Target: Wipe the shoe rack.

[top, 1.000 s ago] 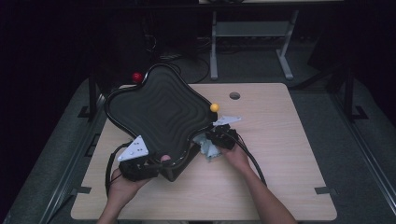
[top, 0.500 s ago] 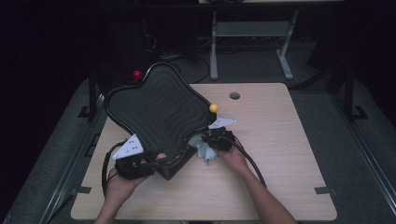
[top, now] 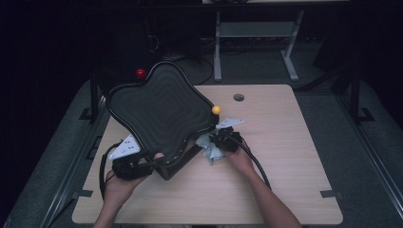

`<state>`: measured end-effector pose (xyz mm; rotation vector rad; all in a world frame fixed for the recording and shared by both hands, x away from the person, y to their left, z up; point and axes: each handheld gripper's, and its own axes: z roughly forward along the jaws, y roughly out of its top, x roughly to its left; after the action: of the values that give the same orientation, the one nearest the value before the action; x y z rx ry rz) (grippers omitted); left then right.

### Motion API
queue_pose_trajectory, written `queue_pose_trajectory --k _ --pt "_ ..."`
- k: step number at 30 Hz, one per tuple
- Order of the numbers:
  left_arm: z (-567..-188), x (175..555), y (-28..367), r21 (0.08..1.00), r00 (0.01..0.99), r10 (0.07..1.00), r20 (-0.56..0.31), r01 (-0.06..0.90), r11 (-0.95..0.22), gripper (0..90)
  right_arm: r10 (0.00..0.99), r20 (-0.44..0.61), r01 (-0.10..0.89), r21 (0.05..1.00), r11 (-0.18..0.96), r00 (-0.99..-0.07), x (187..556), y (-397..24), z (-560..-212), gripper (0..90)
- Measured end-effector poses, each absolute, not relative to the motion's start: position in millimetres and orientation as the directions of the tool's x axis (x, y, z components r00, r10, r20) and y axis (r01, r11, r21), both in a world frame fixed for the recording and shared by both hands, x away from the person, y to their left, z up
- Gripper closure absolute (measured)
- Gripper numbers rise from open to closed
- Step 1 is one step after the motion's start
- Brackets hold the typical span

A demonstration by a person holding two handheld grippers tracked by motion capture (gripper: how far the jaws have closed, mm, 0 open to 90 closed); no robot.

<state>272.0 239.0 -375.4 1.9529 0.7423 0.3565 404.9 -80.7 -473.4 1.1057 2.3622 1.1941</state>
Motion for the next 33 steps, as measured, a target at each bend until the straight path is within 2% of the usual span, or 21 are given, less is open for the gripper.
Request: queue_pose_trajectory --k 3,7,12,17,21,33 --pt "-375 272 239 0.875 0.77 0.636 -0.061 0.348 -0.337 59.8 0.725 0.115 0.516 0.778 0.359 -0.679 402 -76 -472 81.9" --pt "-375 274 241 0.875 0.762 0.645 -0.057 0.35 -0.336 59.8 0.671 0.067 0.454 0.786 0.421 -0.738 395 -60 -469 81.8" --pt "-375 273 243 0.875 0.75 0.66 -0.05 0.352 -0.334 59.7 0.749 0.128 0.531 0.781 0.329 -0.651 409 -80 -477 81.6" --pt "-374 275 248 0.873 0.737 0.674 -0.049 0.36 -0.33 59.6 0.719 0.068 0.488 0.777 0.397 -0.692 402 -69 -474 81.7" --pt "-374 274 248 0.874 0.735 0.676 -0.045 0.357 -0.329 59.9 0.747 0.094 0.524 0.77 0.364 -0.658 406 -80 -475 81.7" --pt "-374 275 265 0.873 0.695 0.717 -0.046 0.377 -0.31 59.8 0.777 0.09 0.555 0.751 0.357 -0.623 403 -108 -469 81.9"
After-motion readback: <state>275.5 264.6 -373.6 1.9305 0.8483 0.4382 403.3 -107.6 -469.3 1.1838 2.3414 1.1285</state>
